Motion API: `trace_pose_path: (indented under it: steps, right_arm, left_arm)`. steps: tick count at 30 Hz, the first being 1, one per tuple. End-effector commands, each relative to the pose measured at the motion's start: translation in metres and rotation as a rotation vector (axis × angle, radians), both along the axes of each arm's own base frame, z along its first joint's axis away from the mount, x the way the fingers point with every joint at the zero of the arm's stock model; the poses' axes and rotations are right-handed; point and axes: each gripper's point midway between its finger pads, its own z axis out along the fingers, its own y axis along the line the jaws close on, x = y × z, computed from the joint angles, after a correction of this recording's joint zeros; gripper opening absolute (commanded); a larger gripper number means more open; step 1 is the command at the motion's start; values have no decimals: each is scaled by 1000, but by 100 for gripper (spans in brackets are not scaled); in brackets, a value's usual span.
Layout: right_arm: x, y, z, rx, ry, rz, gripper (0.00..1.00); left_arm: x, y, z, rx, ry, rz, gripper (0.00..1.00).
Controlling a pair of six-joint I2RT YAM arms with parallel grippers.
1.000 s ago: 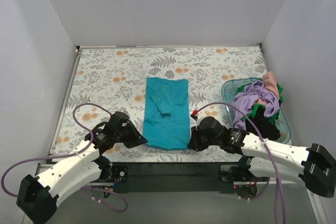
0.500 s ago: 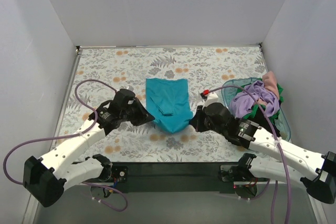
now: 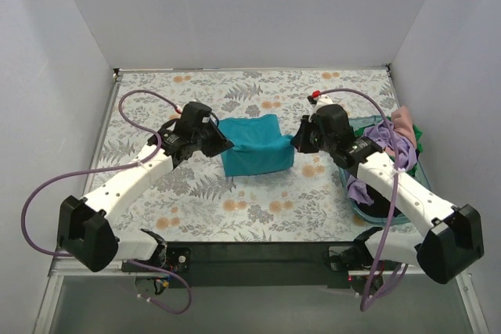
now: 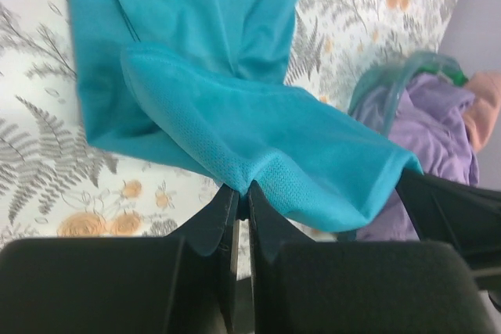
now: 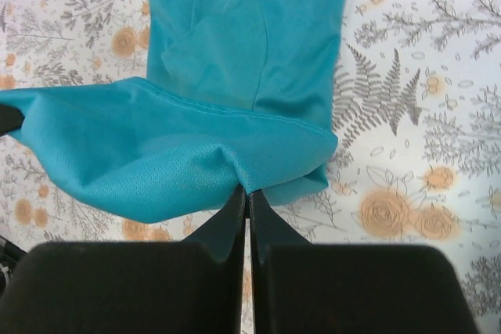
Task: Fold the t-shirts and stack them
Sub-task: Fold the tshirt
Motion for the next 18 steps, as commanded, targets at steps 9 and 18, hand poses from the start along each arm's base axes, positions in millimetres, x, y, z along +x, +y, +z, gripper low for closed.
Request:
trace_pose_path:
  steps: [9,18]
  right_arm:
    - [71,24,46,94,-116,92,1]
    - [134,44,16,100,-64,167,1]
  left_arm:
    - [80,39,2,6,-22,132,0]
    - [134,54,-38,58,37,194,0]
